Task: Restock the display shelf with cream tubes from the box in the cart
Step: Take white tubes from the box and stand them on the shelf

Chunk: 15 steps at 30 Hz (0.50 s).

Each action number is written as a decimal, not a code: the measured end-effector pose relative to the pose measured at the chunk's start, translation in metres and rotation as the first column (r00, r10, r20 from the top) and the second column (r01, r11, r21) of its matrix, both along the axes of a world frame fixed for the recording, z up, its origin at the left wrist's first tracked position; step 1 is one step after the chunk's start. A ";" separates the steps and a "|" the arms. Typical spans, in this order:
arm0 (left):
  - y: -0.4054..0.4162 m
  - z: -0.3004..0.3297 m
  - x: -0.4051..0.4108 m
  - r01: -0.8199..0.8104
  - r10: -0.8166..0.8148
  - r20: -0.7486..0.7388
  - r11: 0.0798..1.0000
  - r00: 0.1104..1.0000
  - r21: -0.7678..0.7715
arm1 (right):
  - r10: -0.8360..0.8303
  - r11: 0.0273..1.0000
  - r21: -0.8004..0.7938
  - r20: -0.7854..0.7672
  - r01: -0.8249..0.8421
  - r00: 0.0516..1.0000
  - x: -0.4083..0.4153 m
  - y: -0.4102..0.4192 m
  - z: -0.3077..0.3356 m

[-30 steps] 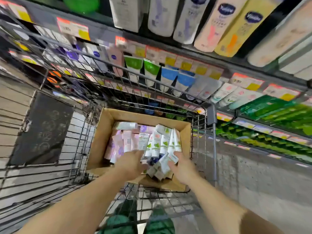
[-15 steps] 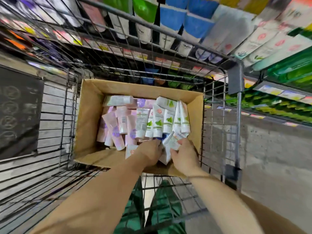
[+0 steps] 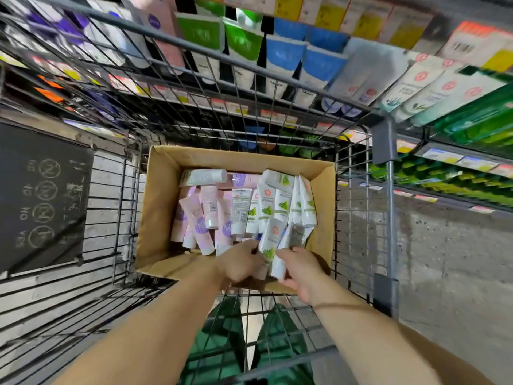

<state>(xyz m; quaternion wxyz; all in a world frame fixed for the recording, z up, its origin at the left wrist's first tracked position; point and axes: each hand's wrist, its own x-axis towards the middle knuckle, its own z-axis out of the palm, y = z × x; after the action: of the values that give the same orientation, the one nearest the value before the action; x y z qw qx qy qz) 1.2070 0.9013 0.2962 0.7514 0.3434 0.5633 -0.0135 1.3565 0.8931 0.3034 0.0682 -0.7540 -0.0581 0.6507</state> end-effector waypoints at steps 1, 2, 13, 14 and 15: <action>0.001 0.007 -0.004 -0.043 0.043 0.001 0.999 0.999 -0.024 | -0.044 0.999 -0.009 -0.049 0.044 0.998 0.001 0.001 0.006; 0.003 0.016 -0.010 -0.085 0.085 -0.007 0.996 0.996 -0.036 | -0.093 0.996 -0.010 -0.099 0.092 0.991 0.000 0.003 0.018; 0.047 0.140 -0.035 -0.376 0.369 0.251 0.926 0.895 -0.022 | -0.074 0.956 0.232 -0.402 0.180 0.913 -0.007 0.046 0.124; 0.052 0.153 -0.032 -0.369 0.354 0.268 0.929 0.896 0.007 | -0.063 0.948 0.260 -0.404 0.181 0.912 -0.002 0.048 0.136; 0.055 0.167 -0.027 -0.352 0.329 0.274 0.935 0.904 0.039 | -0.052 0.938 0.294 -0.401 0.182 0.915 0.005 0.049 0.148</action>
<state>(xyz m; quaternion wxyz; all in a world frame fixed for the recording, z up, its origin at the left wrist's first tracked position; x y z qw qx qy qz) 1.1796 0.9568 0.4632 0.7945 0.2709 0.5098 0.1883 1.3616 0.9424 0.4516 0.2412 -0.5911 -0.1043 0.7626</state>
